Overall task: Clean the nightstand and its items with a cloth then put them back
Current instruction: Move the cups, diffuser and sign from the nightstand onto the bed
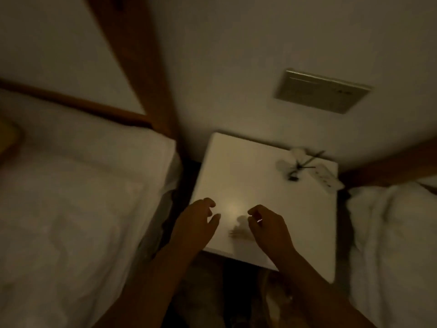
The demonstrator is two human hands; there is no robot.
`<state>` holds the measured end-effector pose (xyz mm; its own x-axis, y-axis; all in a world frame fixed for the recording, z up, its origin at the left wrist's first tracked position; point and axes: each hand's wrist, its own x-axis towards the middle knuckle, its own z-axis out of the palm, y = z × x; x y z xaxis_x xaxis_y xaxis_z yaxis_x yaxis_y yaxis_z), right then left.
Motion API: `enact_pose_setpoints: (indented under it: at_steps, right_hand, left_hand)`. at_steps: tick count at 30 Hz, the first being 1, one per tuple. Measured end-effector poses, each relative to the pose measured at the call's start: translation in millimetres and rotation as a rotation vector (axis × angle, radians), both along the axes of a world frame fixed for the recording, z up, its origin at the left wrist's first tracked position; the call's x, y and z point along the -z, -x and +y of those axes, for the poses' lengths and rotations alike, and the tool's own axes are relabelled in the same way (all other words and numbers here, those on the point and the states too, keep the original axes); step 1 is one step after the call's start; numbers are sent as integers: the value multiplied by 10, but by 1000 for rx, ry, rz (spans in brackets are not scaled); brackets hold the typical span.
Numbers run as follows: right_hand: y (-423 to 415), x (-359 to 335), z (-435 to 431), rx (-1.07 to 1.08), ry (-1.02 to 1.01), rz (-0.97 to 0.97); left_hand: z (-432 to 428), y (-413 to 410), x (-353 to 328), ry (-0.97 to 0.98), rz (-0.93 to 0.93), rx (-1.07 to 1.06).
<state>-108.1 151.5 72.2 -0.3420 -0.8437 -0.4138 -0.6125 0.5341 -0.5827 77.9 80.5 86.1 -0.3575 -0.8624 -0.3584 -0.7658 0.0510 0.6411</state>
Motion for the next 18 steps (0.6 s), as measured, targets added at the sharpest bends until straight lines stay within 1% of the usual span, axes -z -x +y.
enact_pose_setpoints:
  at_steps: [2, 7, 9, 12, 15, 18]
  right_hand:
    - [444, 46, 133, 98, 11, 2]
    - [1379, 249, 387, 302, 22, -25]
    - [1627, 331, 402, 383, 50, -15]
    - [2011, 453, 325, 485, 57, 79]
    - [2236, 508, 172, 487, 129, 160]
    - [2373, 620, 31, 459, 205, 227]
  left_hand:
    - [-19, 436, 55, 15, 23, 81]
    - [-60, 1295, 308, 30, 106, 207]
    - [-112, 1534, 409, 24, 116, 190]
    - [-212, 1956, 582, -23, 88, 112]
    - [-322, 2216, 749, -40, 88, 54]
    - [-422, 2396, 941, -9, 46, 97]
